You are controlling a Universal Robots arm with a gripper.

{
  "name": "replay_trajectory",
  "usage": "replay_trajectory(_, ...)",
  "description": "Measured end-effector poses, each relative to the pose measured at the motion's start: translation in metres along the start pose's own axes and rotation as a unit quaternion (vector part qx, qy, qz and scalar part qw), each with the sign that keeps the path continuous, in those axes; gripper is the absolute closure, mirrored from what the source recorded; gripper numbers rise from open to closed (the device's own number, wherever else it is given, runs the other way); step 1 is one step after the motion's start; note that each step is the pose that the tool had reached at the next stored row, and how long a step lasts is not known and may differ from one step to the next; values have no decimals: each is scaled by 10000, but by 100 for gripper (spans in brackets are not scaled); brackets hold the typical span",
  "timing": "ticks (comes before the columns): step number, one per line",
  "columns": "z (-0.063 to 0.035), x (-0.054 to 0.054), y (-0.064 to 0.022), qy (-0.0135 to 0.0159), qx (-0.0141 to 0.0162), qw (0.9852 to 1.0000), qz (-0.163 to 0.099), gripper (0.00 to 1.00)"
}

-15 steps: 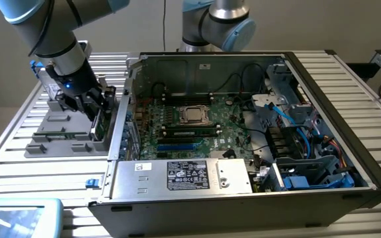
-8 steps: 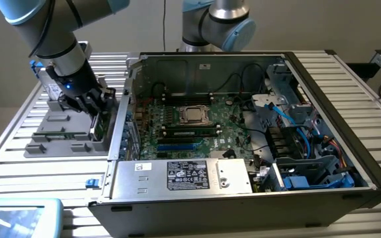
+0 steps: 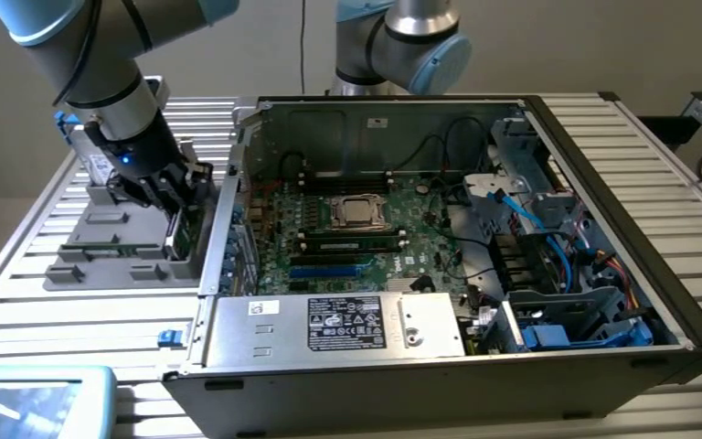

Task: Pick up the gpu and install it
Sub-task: 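Pick up the gpu and move the gpu toward the slot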

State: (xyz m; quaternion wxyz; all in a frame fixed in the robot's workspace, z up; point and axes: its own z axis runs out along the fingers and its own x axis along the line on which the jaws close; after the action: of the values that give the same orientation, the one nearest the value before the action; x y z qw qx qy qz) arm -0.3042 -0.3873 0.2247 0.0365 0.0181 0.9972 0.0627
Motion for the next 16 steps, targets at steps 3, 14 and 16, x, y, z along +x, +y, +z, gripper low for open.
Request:
replay_trajectory(3,-121,-9,14,0,0,10000,0,72)
replay_trajectory(14,-618,-45,63,0,0,10000,0,72)
replay_trajectory(16,-708,-51,74,0,0,10000,0,72)
